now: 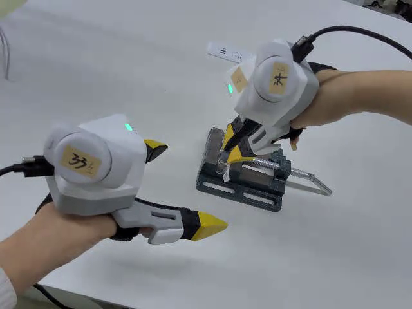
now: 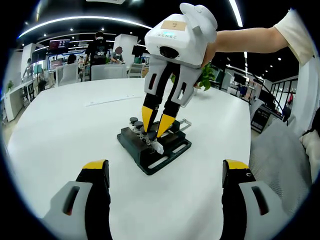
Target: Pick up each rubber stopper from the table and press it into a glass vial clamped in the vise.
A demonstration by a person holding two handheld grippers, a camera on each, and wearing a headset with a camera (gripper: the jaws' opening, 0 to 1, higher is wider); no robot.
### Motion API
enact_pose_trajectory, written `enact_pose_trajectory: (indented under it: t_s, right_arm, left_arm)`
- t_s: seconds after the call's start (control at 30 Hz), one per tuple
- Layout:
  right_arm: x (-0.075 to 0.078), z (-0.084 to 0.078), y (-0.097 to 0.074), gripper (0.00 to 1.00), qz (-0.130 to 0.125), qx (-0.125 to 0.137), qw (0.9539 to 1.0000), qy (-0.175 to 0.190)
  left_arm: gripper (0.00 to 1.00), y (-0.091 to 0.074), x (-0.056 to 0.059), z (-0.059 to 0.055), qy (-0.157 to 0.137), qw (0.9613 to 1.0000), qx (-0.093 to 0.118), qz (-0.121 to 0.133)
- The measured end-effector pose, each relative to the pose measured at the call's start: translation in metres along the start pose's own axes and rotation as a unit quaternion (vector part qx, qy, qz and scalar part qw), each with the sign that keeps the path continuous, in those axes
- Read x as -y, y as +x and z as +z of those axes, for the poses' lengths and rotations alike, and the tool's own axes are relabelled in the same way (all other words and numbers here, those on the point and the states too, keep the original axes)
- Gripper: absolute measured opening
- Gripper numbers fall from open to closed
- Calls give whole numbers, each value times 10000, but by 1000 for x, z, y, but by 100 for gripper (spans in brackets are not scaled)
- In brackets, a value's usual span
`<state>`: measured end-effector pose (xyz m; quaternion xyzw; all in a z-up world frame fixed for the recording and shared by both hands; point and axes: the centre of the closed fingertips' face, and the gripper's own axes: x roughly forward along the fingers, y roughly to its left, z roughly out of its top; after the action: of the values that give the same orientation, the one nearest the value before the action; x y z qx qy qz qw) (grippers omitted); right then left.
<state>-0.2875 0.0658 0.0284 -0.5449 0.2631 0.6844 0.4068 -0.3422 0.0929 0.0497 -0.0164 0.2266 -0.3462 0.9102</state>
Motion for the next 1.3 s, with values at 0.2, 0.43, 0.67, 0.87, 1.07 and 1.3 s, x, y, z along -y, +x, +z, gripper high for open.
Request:
enact_pose_trajectory:
  t_s: [0.2,0.43,0.67,0.87,1.07,1.3]
  right_arm:
    - [2,0,0,4,-175,147,9997,91]
    - [2,-1,-1,4,-372,420,9980,283]
    - [3,-1,-1,4,-556,685,9941,635]
    - [2,-1,0,3,-752,680,9910,870]
    - [2,-1,-1,3,-898,652,9869,1169]
    - [3,-1,-1,4,-986,558,9857,1251]
  left_arm:
    - [93,1,1,-1,-15,10000,-24,-24]
    - [93,2,2,-1,-9,10000,-25,-40]
    - [93,3,3,-3,-13,10000,-52,-50]
    - [93,3,4,-2,-12,10000,-59,-66]
    - [93,5,6,-1,-7,9999,-58,-85]
    - [93,5,6,-1,-11,9999,-64,-95]
